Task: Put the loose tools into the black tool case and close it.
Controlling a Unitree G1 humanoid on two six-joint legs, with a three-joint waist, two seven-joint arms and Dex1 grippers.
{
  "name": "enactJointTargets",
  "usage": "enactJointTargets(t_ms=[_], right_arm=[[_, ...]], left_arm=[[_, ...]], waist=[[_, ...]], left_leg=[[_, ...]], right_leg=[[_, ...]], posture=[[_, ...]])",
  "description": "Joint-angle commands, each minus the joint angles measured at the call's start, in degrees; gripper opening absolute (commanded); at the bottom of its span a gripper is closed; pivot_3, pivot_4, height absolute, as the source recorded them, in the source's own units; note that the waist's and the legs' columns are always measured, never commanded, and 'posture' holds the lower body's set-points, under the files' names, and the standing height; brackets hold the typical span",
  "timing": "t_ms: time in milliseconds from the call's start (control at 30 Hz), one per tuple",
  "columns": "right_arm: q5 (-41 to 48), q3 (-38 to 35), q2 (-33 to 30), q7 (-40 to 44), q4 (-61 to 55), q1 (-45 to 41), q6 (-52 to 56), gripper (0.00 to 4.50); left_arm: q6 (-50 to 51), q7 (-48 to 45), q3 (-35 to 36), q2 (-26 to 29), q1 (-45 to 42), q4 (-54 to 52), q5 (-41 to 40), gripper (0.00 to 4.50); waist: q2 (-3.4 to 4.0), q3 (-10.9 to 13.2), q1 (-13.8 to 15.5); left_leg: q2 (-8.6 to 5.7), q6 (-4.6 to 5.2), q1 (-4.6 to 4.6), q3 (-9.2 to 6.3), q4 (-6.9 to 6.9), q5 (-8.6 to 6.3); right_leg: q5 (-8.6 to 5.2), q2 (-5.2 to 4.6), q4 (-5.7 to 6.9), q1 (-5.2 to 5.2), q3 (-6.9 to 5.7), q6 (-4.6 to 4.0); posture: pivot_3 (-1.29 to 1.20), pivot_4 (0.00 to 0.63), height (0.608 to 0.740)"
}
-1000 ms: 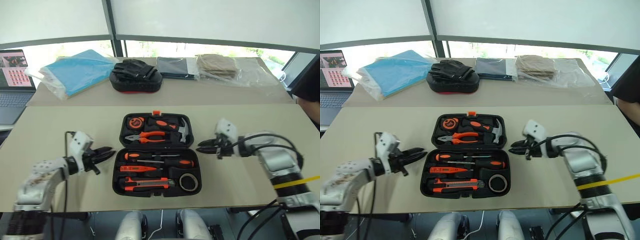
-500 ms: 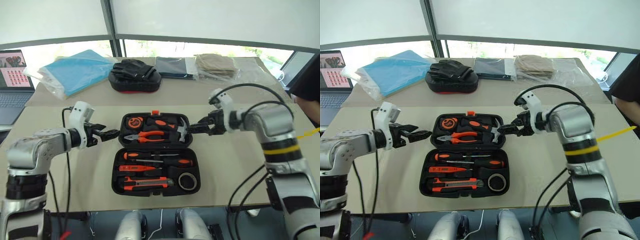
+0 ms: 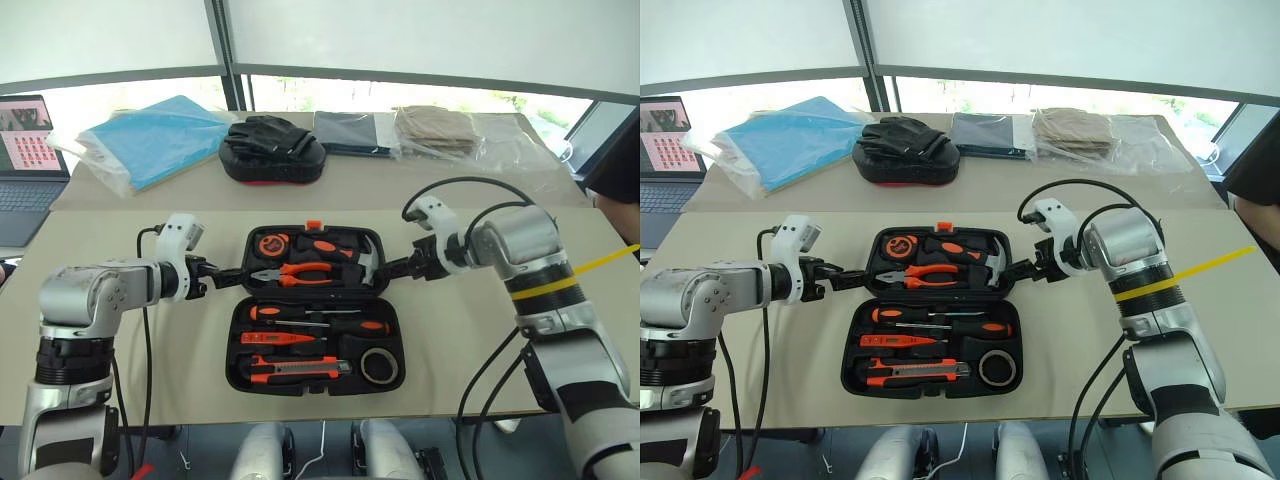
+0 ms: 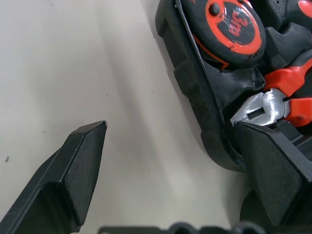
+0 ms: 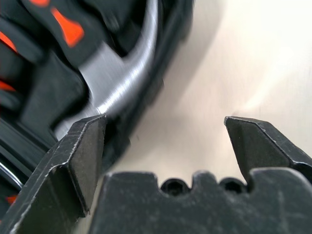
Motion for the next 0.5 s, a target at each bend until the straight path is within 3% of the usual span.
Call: enactJointTargets(t_ms=[33, 67, 167, 333, 500], right_arm=[[1.1, 0.4, -1.8, 0.1, -2.2, 0.6, 2.1, 3.12], [1.2, 0.5, -1.7, -0.2, -2.1, 0.7, 2.2, 2.74], [1.1, 0.8, -1.0, -1.3, -0.7, 0.9, 1.5, 1.72], [0.6, 2.1, -0.6, -2.0, 2.3, 0.9, 0.3, 0.03], [0.5, 1.9, 0.2, -2.3, 4.0, 0.6, -2.1, 0.00]], left_arm=[[0.4, -0.2, 0.2, 0.0, -1.0, -1.6, -0.4, 4.50], [0.4, -0.3, -0.1, 0.0, -1.0, -1.6, -0.3, 4.50], [0.3, -0.3, -0.8, 0.0, -1.0, -1.2, 0.2, 3.78], [-0.5, -0.1, -0.8, -0.8, -1.6, 0.0, 0.5, 1.90], [-2.6, 0.5, 1.4, -2.8, -1.9, 0.9, 0.2, 0.11]], waist=[[0.00, 0.0, 0.1], [0.00, 0.0, 0.1], [-0.01, 0.0, 0.3], [-0.15, -0.1, 0.5], [-0.23, -0.1, 0.6]], left_leg=[[0.00, 0.00, 0.00, -0.01, 0.00, 0.00], [0.00, 0.00, 0.00, -0.02, 0.00, 0.00], [-0.05, 0.02, 0.00, -0.02, 0.02, -0.01], [-0.07, 0.32, 0.28, -0.02, 0.04, -0.19], [-0.07, 0.43, 0.81, -0.09, 0.05, -0.24]], right_leg=[[0.00, 0.00, 0.00, 0.01, -0.02, 0.00], [0.00, 0.00, 0.00, 0.01, -0.03, 0.00], [0.00, -0.06, -0.02, 0.03, -0.03, 0.00], [0.01, -0.09, -0.09, 0.25, -0.02, 0.01], [0.01, -0.14, -0.11, 0.83, -0.04, 0.02]], posture=[[0.00, 0.150, 0.740], [0.00, 0.150, 0.740], [0.00, 0.150, 0.740], [0.00, 0.150, 0.740], [0.00, 0.150, 0.740]])
